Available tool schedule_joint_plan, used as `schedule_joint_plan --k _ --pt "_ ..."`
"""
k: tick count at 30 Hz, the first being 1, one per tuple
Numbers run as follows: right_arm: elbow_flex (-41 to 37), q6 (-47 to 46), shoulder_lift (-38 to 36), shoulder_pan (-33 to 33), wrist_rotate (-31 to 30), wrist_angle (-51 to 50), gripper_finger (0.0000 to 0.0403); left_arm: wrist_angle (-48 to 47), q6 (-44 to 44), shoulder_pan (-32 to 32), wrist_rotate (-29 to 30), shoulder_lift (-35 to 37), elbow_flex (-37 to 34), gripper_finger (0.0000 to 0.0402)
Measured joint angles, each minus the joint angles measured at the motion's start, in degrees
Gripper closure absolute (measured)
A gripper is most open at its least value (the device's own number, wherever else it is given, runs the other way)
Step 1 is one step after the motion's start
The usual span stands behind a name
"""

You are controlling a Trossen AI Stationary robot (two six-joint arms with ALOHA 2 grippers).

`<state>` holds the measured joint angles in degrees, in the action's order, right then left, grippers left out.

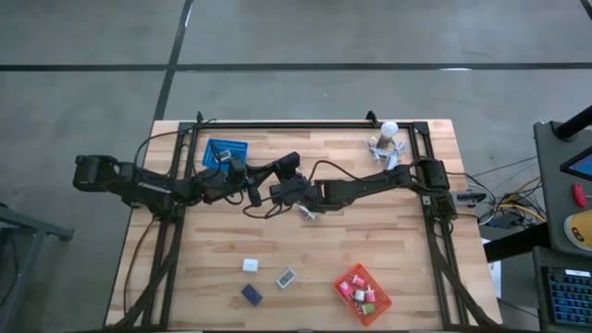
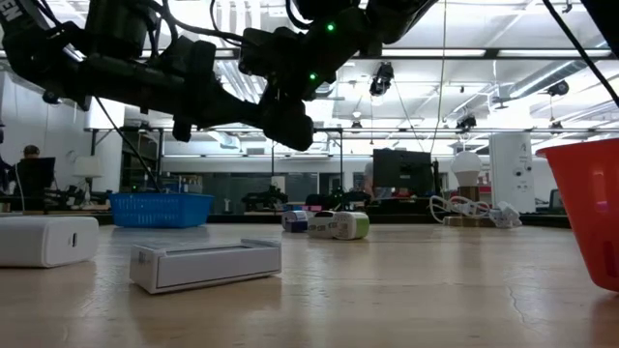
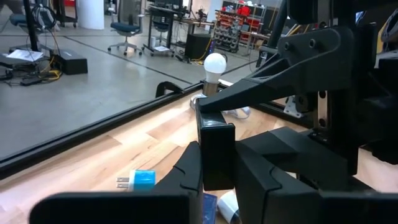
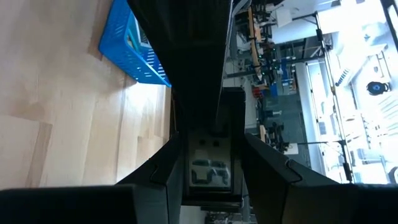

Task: Pick & Place Office items
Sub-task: Put the black digital clock into the blue bin

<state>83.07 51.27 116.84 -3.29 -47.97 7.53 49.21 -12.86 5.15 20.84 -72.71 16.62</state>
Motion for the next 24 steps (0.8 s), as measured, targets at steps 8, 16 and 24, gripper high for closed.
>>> schedule_joint_plan --k 8,16,24 --pt "0.0 -0.2 0.0 0.0 0.2 0.0 0.0268 -0.1 0.2 0.0 0.1 0.0 0.0 0.0350" --pt "0.0 -1.9 -0.2 -0.2 1.0 0.2 0.0114 -0.8 1.3 0.0 0.2 0.0 0.0 0.0350" --pt "0.0 -7.3 -0.2 -0.1 -0.4 -5.5 0.0085 -2.2 1.5 0.0 1.7 0.0 0.0 0.0350"
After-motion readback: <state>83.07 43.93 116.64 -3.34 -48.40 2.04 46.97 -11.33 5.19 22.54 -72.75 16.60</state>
